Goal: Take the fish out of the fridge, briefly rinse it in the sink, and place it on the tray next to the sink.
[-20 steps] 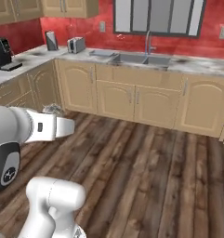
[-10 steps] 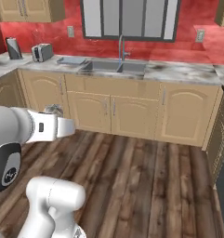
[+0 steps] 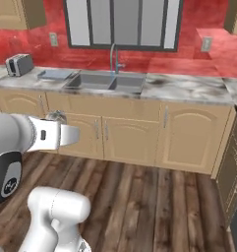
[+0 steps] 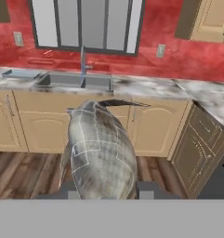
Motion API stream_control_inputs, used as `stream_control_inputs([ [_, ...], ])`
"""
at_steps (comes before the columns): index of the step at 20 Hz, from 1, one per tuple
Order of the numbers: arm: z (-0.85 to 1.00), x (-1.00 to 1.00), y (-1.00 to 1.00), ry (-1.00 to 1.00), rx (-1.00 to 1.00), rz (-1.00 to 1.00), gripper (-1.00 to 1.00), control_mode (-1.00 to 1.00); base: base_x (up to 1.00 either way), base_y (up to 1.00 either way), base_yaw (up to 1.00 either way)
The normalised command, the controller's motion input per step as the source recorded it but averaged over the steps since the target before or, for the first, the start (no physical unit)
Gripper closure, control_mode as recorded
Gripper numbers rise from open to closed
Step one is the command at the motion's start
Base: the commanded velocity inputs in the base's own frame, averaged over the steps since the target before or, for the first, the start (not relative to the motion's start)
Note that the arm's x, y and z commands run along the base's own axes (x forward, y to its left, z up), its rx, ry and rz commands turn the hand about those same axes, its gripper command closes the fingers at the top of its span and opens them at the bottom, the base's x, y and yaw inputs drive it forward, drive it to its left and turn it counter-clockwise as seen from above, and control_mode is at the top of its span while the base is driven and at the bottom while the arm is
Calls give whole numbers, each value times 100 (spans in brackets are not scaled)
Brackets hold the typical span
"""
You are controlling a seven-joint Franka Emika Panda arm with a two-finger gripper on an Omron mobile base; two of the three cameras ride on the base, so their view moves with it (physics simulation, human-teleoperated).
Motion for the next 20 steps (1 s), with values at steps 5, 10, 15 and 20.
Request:
stream_control_inputs([
  [5, 0, 0, 0, 0, 0, 0, 100, 100, 100, 2, -9],
  [10, 0, 0, 0, 0, 0, 0, 100, 100, 100, 4, -2],
  [15, 0, 0, 0, 0, 0, 0, 100, 100, 100, 1, -1],
  [20, 0, 0, 0, 0, 0, 0, 100, 100, 100, 1, -1],
])
